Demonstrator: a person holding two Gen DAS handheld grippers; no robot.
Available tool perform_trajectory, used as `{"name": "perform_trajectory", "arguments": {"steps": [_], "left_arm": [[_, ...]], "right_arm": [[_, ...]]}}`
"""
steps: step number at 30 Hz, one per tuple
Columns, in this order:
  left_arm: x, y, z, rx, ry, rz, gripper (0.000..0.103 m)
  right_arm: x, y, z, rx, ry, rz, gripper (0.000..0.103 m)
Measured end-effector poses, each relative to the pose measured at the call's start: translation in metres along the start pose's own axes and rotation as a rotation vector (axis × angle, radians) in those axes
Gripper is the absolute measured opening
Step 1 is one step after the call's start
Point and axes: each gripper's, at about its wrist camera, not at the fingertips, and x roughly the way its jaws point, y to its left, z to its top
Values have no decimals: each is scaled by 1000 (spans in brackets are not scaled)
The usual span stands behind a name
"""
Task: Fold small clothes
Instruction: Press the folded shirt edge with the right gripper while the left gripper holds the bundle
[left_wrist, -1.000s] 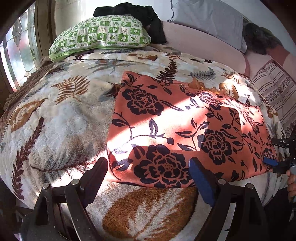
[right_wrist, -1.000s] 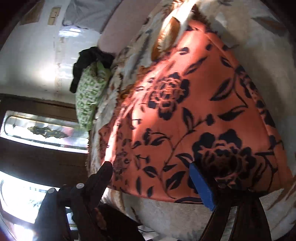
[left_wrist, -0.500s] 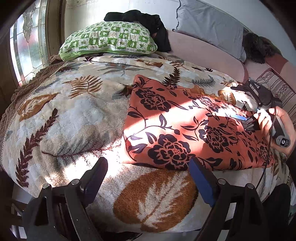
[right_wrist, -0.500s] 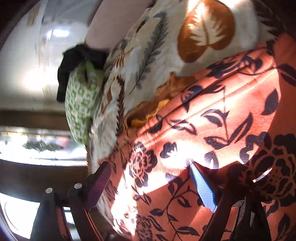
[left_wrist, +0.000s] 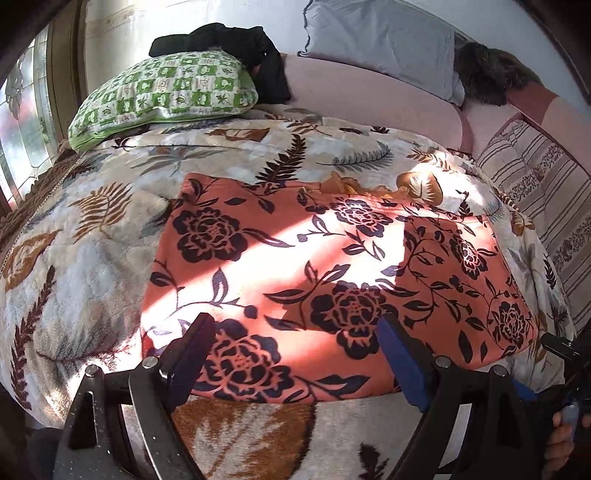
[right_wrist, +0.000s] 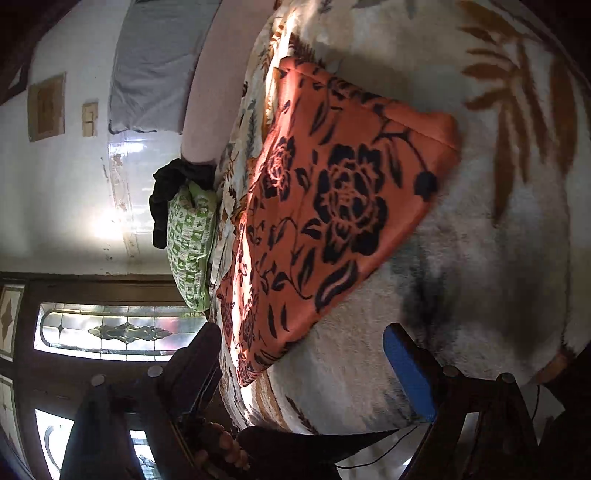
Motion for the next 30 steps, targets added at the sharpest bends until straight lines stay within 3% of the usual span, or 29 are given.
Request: {"name": "perform_trajectory", "arguments": {"steps": [3, 5, 10, 19, 30], "left_arm": [[5, -18, 10, 0, 23, 46, 89], [0, -25, 14, 7, 10, 89, 89], [-17, -39, 17, 60, -39, 142, 89], [-15, -37, 21, 69, -42, 131, 89], [3, -34, 23, 61, 1, 132, 89]], "right_arm": [[-8, -7, 19, 41, -47, 51, 91], [-13, -6, 30, 51, -104, 8, 92], [-9, -8, 48, 89, -120, -10, 91], [-9, 5, 57, 54, -167, -72, 92], [-2, 12, 59, 11, -156, -115, 92]]}}
